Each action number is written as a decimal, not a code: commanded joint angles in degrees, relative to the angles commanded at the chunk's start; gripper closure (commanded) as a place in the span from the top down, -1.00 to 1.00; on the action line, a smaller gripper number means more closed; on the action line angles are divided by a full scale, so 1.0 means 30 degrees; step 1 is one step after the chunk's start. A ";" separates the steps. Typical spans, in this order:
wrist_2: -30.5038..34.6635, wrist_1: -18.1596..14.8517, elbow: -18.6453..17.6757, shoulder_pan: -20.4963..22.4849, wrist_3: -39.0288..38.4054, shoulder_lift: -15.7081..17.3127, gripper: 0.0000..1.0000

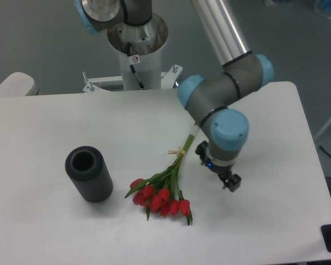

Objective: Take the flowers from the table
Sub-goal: 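Move the gripper over the red tulip stems and lower it onto them, then close the gripper around the tulip stems and lift slightly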

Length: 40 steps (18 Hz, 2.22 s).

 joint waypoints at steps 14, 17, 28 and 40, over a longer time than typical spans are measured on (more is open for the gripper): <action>-0.0029 0.2311 -0.2988 -0.1847 -0.2463 0.0909 1.00; -0.0029 0.3104 -0.3429 -0.1847 -0.3135 0.0850 0.49; -0.0088 0.3135 -0.2699 -0.1642 -0.5071 0.0967 -1.00; -0.0758 0.1209 0.1631 -0.0999 -0.4779 -0.0027 -1.00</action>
